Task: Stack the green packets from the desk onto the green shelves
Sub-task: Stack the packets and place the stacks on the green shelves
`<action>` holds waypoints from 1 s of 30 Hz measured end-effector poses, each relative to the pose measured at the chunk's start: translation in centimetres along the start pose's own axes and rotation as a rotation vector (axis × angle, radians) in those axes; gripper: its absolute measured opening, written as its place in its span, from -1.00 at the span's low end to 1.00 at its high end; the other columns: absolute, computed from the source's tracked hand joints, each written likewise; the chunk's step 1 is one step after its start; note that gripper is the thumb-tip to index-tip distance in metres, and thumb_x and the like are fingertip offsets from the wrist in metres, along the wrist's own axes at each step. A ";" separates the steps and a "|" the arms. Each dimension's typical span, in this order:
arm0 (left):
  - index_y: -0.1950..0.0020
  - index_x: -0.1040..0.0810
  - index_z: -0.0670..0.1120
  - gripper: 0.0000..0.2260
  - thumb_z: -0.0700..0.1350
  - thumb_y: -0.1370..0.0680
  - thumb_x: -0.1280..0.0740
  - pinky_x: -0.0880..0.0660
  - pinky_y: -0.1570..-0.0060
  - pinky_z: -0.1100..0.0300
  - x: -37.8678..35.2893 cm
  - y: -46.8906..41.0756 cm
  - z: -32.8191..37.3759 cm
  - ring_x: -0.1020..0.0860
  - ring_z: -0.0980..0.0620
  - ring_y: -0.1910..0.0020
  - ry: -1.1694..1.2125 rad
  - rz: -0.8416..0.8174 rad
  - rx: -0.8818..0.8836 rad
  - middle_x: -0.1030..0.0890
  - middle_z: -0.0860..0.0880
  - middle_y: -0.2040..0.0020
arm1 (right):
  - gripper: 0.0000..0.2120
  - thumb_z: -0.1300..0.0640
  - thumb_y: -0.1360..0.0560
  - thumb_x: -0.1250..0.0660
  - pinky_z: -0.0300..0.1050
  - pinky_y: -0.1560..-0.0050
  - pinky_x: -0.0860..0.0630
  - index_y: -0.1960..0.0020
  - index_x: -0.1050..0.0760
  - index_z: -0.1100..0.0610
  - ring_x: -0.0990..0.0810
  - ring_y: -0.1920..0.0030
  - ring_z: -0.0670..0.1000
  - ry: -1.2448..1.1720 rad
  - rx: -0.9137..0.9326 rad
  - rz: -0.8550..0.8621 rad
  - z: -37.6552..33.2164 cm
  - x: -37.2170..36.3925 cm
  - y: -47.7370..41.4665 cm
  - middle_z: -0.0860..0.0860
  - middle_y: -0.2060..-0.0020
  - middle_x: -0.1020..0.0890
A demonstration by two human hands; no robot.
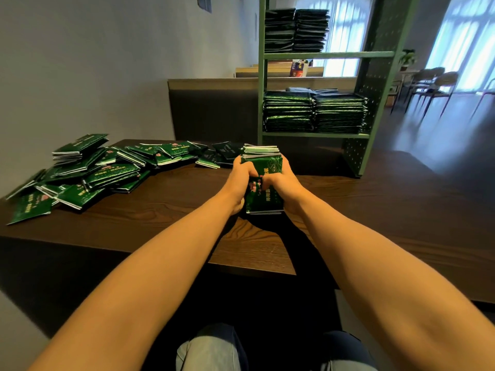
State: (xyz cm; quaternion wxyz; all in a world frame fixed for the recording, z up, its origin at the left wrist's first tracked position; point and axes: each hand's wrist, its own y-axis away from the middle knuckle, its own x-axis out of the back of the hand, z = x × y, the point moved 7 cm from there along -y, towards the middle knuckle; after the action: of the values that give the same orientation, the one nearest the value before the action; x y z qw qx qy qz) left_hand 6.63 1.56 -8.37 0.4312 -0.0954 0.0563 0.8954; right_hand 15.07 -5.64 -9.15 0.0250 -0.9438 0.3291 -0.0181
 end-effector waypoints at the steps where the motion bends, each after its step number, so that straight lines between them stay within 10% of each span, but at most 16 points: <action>1: -0.50 -0.26 -0.14 -0.31 -0.19 -0.33 -0.20 -0.55 -0.01 -0.07 -0.3 0.1 -0.5 -0.56 -0.15 -0.01 0.032 -0.011 -0.001 -0.56 -0.19 -0.07 | -0.01 0.31 -0.15 -0.30 -0.02 -0.09 -0.56 -0.57 -0.15 0.02 -0.55 -0.25 0.07 -0.007 0.000 -0.001 0.3 0.0 0.2 0.09 -0.27 -0.53; 13: -0.54 -0.25 -0.05 -0.21 -0.21 -0.27 -0.24 -0.50 -0.22 0.02 -0.7 0.5 -0.4 -0.53 -0.08 -0.24 -0.090 0.021 -0.138 -0.58 -0.09 -0.22 | -0.07 0.57 -0.39 -0.32 -0.28 0.05 -0.56 -0.60 0.01 0.13 -0.51 -0.27 -0.02 0.221 0.064 -0.057 0.7 0.9 0.4 0.06 -0.32 -0.42; 24: -0.50 -0.28 -0.03 -0.30 -0.35 -0.36 -0.25 -0.51 -0.07 0.16 -0.5 0.3 -1.1 -0.53 0.00 -0.16 -0.168 0.006 -0.115 -0.58 -0.01 -0.16 | 0.12 0.47 -0.46 -0.44 -0.16 -0.31 -0.36 -0.62 0.35 0.10 -0.33 -0.46 0.03 0.403 0.019 -0.189 2.2 1.3 0.4 0.10 -0.47 -0.28; 30: -0.46 -0.33 -0.09 -0.39 -0.42 -0.42 -0.23 -0.53 0.05 0.12 0.4 -0.1 -1.1 -0.55 -0.06 -0.11 -0.082 0.041 -0.072 -0.58 -0.08 -0.11 | 0.05 0.23 -0.30 -0.64 -0.03 -0.38 -0.47 -0.61 -0.08 0.14 -0.48 -0.38 0.03 0.439 -0.015 -0.136 2.1 1.6 -0.3 0.05 -0.37 -0.46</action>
State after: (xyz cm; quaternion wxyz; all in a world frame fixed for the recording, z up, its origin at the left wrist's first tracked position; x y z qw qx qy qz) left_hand 6.60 1.71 -9.55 0.4109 -0.0730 0.0083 0.9087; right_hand 16.59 -6.32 -11.16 -0.0557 -0.9374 0.2622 -0.2224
